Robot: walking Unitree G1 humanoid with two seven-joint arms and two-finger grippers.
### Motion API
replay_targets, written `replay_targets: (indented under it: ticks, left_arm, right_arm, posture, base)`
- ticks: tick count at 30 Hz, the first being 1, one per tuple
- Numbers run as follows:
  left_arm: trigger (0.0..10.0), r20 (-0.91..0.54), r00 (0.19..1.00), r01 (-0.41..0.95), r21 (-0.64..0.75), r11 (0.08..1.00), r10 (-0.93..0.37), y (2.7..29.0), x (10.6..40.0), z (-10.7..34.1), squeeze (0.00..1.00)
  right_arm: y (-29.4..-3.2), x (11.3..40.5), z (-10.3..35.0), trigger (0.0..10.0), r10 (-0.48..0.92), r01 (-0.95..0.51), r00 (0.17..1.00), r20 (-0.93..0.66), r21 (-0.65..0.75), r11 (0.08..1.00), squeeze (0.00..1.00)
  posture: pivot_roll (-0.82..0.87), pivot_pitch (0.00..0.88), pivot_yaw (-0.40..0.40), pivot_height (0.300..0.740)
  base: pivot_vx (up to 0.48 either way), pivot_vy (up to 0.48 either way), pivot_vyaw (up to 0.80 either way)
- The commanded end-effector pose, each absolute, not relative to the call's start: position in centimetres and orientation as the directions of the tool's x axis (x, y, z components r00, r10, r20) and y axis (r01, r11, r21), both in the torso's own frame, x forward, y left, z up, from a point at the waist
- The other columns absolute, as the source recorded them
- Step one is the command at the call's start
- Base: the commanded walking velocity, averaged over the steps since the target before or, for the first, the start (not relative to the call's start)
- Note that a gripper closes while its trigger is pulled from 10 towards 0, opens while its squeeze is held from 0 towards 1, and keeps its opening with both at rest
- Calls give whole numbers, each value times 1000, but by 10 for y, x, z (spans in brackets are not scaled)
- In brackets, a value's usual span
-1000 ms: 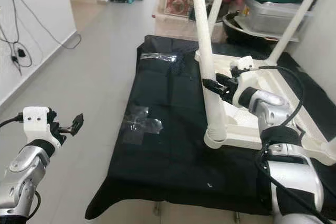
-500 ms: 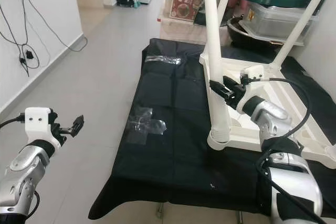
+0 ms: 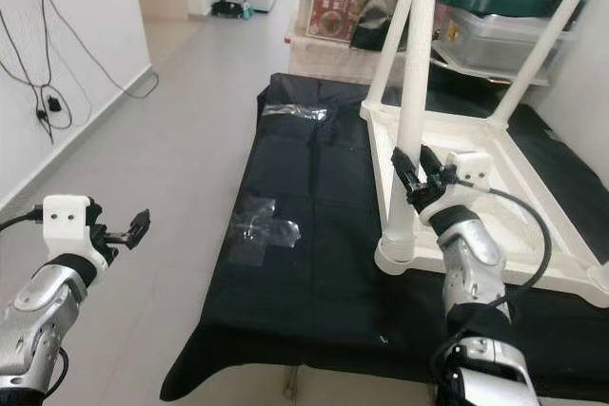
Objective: Building children table
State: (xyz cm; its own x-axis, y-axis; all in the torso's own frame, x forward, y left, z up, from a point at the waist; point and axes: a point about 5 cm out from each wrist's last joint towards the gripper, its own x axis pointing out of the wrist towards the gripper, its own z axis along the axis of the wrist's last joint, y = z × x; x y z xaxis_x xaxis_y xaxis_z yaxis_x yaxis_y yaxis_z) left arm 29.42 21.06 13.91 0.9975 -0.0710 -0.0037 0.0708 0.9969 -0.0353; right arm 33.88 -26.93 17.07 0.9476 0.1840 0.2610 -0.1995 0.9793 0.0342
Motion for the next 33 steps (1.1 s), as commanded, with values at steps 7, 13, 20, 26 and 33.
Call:
replay_targets:
  ticks: [7,13,20,26,33]
  left_arm:
    - [10000,31,991,131,-11,991,-130,203,310,151,0]
    - [10000,41,990,135,-14,991,-135,201,310,152,0]
    - [10000,53,987,152,-28,988,-151,201,311,153,0]
    - [10000,56,986,162,-31,986,-160,199,311,153,0]
    - [10000,80,915,403,-92,911,-397,178,303,159,0]
  right_arm:
    - [-258,345,238,0,269,-291,870,414,-9,957,0]
    - [-255,341,268,0,318,-331,814,487,-62,942,0]
    - [-261,335,299,0,354,-331,775,523,-141,933,0]
    - [-257,331,301,0,378,-352,765,521,-154,923,0]
    - [-231,334,298,0,393,-439,736,551,-54,897,0]
  posture:
    - [-57,0,-46,740]
    - [-57,0,-50,740]
    - [-62,0,-52,740]
    - [-65,0,-52,740]
    - [-69,0,-47,740]
  base:
    - [0,0,0]
    - [0,0,0]
    - [0,0,0]
    - [0,0,0]
    - [0,0,0]
